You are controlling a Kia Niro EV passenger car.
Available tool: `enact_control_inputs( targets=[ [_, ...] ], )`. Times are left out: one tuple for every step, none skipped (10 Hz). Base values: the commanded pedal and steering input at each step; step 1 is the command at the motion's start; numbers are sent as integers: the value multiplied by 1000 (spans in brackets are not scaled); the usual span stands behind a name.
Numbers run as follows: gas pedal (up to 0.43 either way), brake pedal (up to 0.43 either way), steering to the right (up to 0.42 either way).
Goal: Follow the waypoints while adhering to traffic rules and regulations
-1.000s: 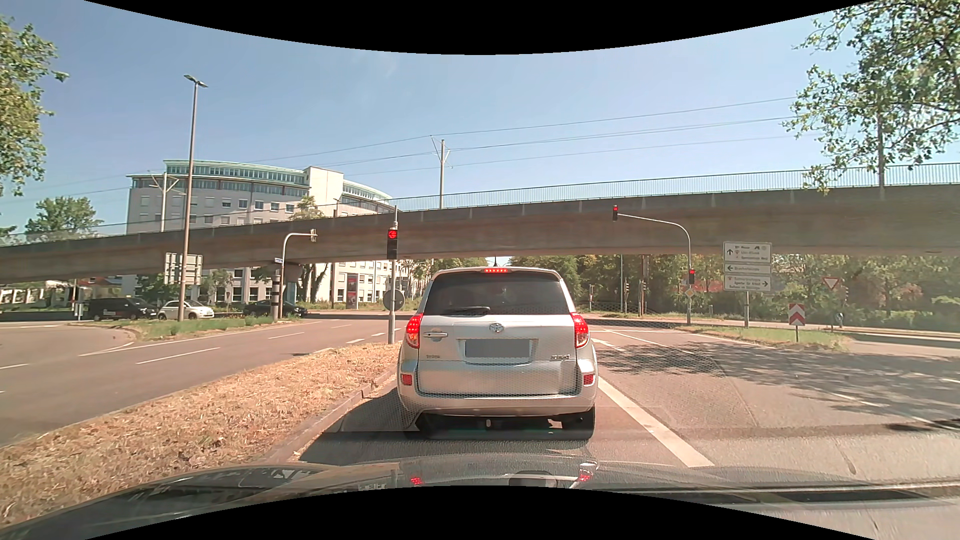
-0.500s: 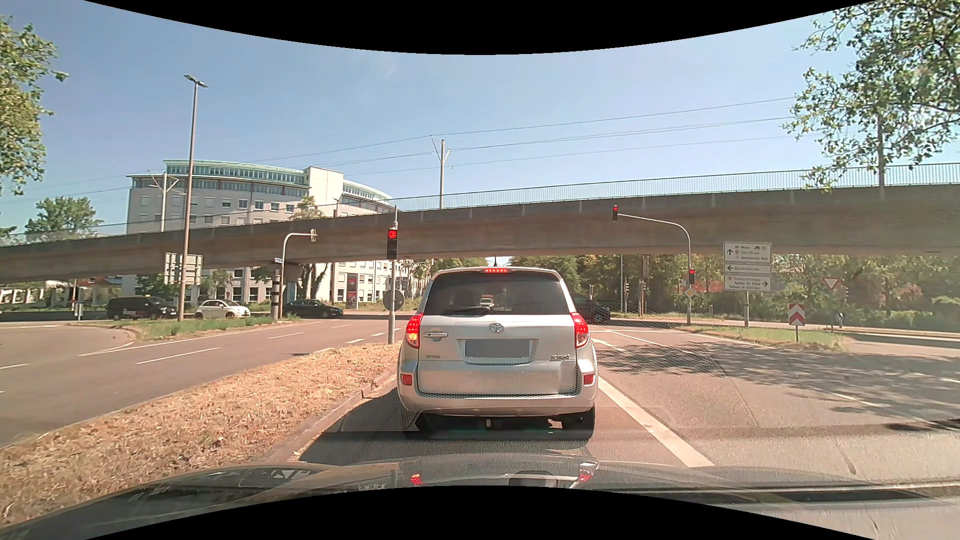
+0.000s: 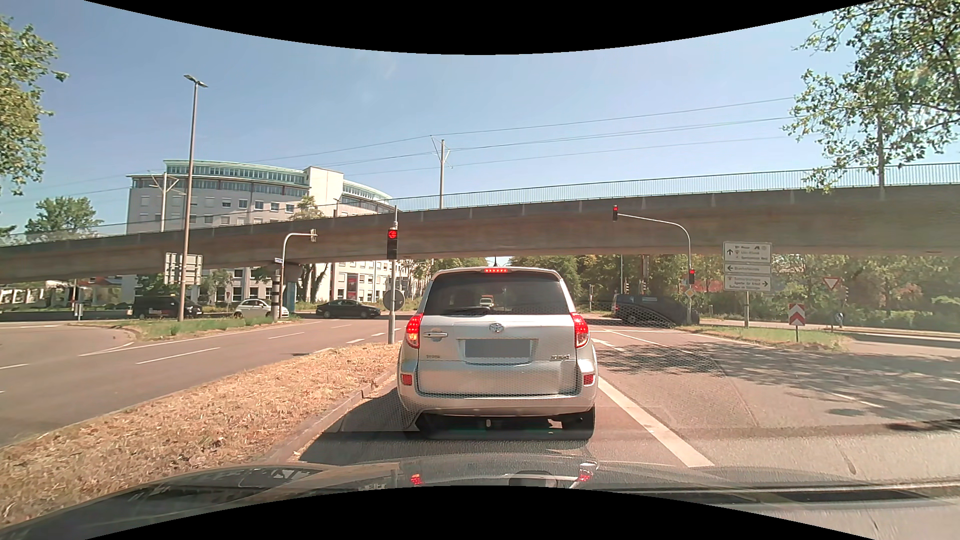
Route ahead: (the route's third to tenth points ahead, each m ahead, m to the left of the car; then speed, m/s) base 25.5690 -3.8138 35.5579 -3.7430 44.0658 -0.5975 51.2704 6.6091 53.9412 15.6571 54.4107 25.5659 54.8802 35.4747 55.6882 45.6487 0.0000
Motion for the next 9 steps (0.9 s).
enact_control_inputs(
  targets=[
    [0, 250, 1],
    [0, 250, 0],
    [0, 250, 0],
    [0, 256, 0],
    [0, 250, 1],
    [0, 250, 1],
    [0, 250, 0],
    [0, 250, 0],
    [0, 250, 0]
  ],
)
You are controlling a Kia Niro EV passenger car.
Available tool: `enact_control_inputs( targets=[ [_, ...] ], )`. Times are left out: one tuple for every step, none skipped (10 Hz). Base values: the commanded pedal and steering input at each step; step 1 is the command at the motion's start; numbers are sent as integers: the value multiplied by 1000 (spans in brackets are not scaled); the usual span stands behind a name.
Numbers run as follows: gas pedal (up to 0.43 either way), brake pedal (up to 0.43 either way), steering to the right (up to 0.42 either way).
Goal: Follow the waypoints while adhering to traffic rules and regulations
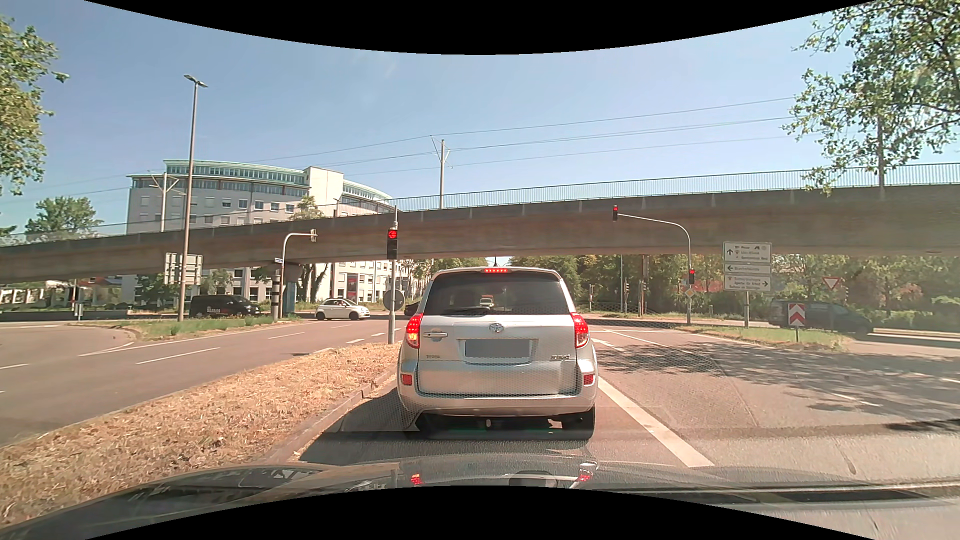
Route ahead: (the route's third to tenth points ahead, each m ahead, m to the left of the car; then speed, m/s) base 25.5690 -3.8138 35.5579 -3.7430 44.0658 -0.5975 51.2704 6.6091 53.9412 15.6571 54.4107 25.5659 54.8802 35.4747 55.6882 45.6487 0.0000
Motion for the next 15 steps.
enact_control_inputs(
  targets=[
    [0, 250, 0],
    [0, 250, 1],
    [0, 256, 1],
    [0, 250, 0],
    [0, 250, 1],
    [0, 250, 1],
    [0, 250, 0],
    [0, 250, 0],
    [0, 250, 1],
    [0, 250, 1],
    [0, 250, 1],
    [0, 250, 1],
    [0, 250, 1],
    [0, 250, 1],
    [0, 250, 1]
  ],
)
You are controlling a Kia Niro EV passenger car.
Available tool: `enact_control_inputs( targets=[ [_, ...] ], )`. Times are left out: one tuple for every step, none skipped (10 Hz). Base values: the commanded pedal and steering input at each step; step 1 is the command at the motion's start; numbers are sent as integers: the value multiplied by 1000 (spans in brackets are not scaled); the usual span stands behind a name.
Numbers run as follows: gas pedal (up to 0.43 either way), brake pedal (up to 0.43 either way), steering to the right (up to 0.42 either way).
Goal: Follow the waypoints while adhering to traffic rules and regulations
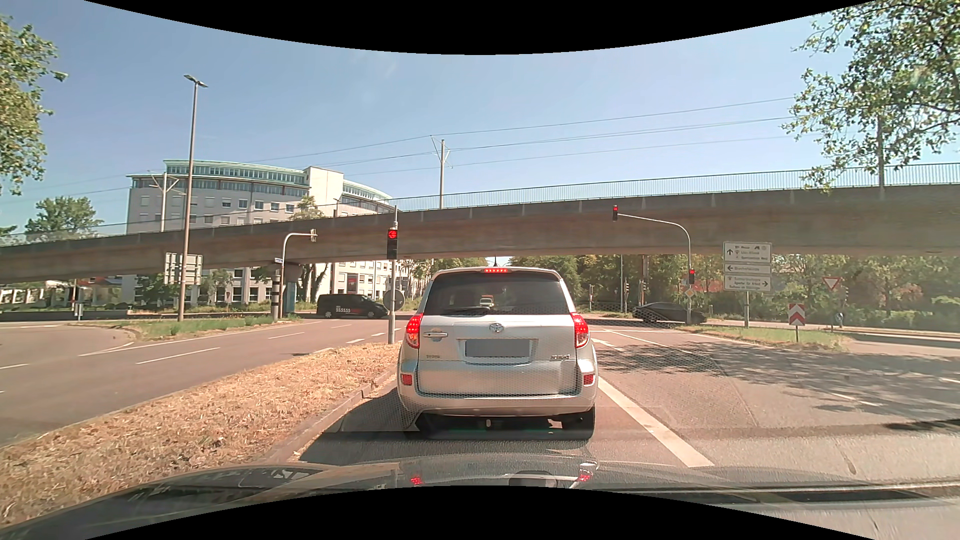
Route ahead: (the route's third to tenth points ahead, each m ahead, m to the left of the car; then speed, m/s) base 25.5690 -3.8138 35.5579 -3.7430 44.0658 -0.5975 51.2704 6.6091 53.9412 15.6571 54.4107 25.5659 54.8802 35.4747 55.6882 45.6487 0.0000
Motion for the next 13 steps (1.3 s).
enact_control_inputs(
  targets=[
    [0, 250, 0],
    [0, 256, 0],
    [0, 250, 1],
    [0, 250, 0],
    [0, 250, 0],
    [0, 250, 1],
    [0, 256, 0],
    [0, 250, 1],
    [0, 250, 1],
    [0, 250, 1],
    [0, 250, 1],
    [0, 250, 0],
    [0, 250, 0]
  ],
)
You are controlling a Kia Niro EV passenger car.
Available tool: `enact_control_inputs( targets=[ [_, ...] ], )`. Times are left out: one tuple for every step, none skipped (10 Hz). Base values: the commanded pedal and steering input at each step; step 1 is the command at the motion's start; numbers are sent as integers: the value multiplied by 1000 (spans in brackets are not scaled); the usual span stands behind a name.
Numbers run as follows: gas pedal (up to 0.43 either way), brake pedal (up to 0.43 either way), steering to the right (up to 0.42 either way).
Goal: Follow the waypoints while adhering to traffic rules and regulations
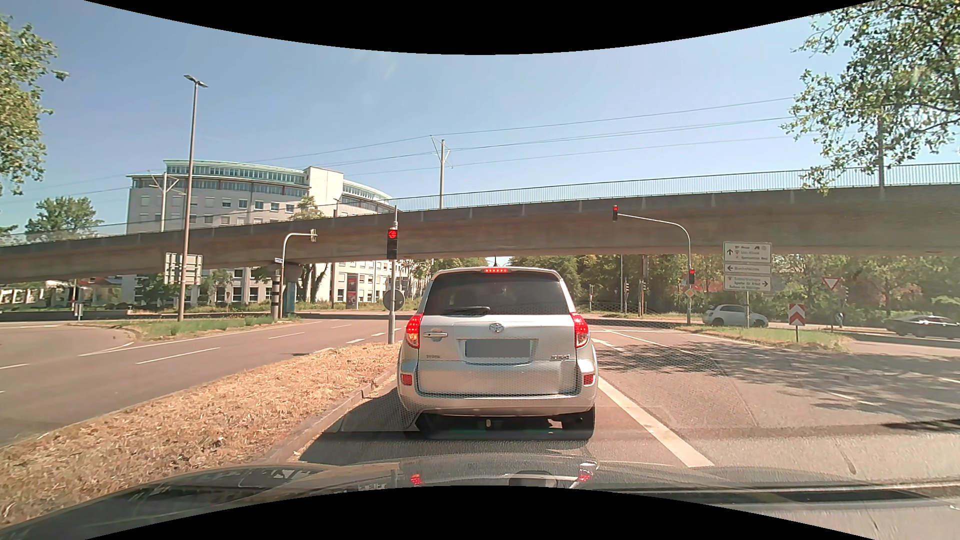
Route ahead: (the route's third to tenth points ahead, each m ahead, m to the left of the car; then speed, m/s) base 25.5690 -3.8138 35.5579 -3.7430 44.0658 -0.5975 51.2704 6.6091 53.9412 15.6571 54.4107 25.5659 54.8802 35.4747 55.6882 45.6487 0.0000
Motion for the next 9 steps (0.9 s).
enact_control_inputs(
  targets=[
    [0, 250, 0],
    [0, 250, 0],
    [0, 250, 0],
    [0, 250, 1],
    [0, 250, 1],
    [0, 250, 1],
    [0, 250, 1],
    [0, 256, 1],
    [0, 250, 1]
  ],
)
